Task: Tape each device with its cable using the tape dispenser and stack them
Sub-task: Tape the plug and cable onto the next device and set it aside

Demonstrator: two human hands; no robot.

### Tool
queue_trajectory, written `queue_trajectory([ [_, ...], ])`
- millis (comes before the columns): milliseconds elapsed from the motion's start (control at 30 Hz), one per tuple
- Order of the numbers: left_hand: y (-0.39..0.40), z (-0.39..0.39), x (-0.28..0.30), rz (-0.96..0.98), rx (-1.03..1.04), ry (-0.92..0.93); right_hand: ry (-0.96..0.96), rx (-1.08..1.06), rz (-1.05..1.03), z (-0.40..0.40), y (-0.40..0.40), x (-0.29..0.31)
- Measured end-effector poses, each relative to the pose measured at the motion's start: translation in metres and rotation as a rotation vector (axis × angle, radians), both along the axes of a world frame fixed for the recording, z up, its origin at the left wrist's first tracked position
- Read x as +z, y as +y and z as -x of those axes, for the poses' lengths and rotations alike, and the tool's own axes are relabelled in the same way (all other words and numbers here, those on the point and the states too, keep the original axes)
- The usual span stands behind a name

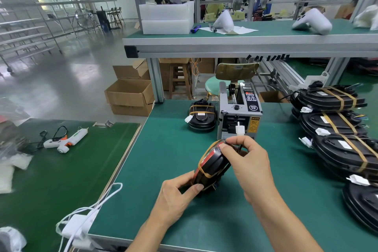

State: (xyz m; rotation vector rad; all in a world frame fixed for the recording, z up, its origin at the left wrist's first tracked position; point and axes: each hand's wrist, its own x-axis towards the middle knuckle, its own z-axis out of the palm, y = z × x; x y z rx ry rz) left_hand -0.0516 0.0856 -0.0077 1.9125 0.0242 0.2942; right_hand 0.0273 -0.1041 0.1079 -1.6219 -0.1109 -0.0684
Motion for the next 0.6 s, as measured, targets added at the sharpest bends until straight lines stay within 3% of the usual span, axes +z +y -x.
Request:
queue_trajectory([
  [400, 0.001, 0.000, -0.001, -0.010, -0.013, 0.015, 0.001, 0.003, -0.006, -0.006, -0.002, -0.004],
  [600, 0.001, -0.001, -0.002, -0.004, -0.009, 0.022, -0.056, 0.049, 0.171, 0.006, -0.002, -0.003],
])
